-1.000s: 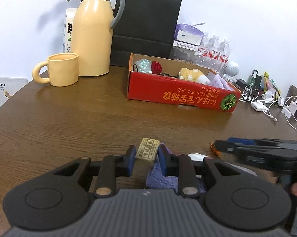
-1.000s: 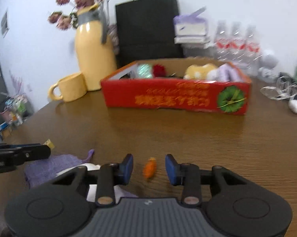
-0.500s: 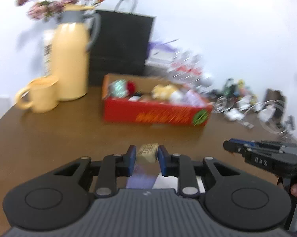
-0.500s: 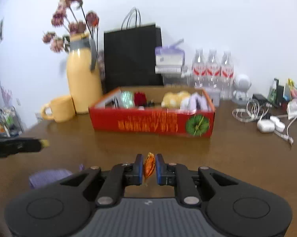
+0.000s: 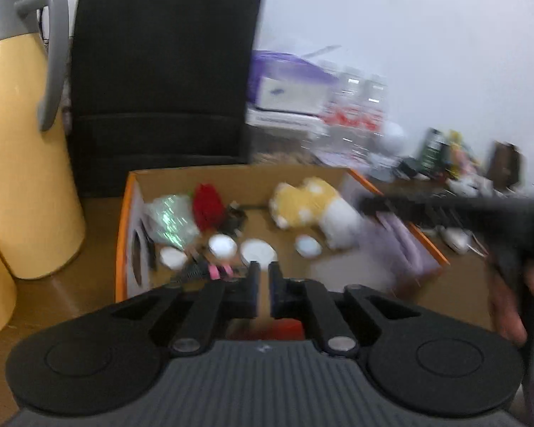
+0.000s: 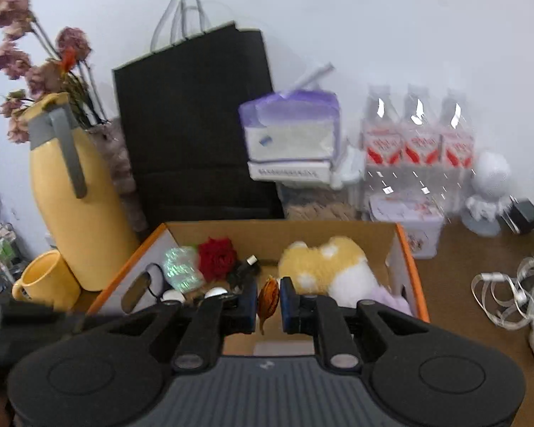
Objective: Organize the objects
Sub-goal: 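Carry the packet and orange item over the red box and open both tools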
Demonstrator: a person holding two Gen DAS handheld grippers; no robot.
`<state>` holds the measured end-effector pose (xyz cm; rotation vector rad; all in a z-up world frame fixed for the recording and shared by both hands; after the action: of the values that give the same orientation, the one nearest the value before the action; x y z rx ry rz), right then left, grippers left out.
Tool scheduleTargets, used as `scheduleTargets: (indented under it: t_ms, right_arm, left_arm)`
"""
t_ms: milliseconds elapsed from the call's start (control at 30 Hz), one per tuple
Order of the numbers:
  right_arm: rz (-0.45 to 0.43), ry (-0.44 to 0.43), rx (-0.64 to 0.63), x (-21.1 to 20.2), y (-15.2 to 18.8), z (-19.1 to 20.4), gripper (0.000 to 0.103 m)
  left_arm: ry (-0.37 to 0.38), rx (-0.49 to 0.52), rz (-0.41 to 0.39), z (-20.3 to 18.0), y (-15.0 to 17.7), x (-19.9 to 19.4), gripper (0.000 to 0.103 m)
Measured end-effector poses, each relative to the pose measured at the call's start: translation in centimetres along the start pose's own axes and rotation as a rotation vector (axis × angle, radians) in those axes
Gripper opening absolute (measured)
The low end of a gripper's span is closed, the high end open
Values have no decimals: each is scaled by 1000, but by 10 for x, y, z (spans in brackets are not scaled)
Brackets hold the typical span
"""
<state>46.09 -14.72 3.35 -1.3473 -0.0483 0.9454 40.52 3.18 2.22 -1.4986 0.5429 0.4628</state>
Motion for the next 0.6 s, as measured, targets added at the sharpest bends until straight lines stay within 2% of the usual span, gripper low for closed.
scheduleTargets:
  t_ms: [33,67,100,167,233,333,433,467,500,567,600]
  right_arm:
    - [-13,-14,-13,-5,5,2,12]
    - [-27,-24,-25,-12,10,5,12]
    - [-39,-35,-34,-21,16,6,12]
    - [-47,-55,-51,-37,27,11,12]
    - [-32,-66,-55,-48,37,16,12]
    - [-4,-63,-97,-65,53,31,12]
    - [6,-54,-126,-87,69,44,13]
    - [3,-42,-136,-95,74,47,13]
    - [1,-30,-147,-102,79,49,13]
    - [0,1,-158,-112,86,50,13]
    - [-1,11,-157,-116,87,48,13]
  left_arm:
    - [-23,23,-19,3,12,-10,23]
    - [-76,46,-32,5,29,-23,46]
    - [-104,67,-40,6,40,-32,60]
    - [-96,110,-48,3,72,-52,65]
    - [-85,168,-33,-5,94,-59,64]
    - [-133,250,-29,-14,118,-56,62]
    - [-139,196,67,-10,122,-43,54]
    - [-146,186,75,-10,124,-42,48]
    - [-154,188,66,-12,125,-47,30]
    - [-190,223,48,-20,128,-50,30]
    - [-175,243,42,-24,131,-53,29]
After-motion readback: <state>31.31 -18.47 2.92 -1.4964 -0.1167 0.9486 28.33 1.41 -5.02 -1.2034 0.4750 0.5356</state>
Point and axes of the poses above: each gripper's, at about its wrist camera, not at the fingertips, and x roughly the way its jaws point, z to its left, y to its underside, the point moved 1 cm from there along x, roughly the way its jaws point, and after that the axes turned 13 degrees about -y, right-handed, at the moved point
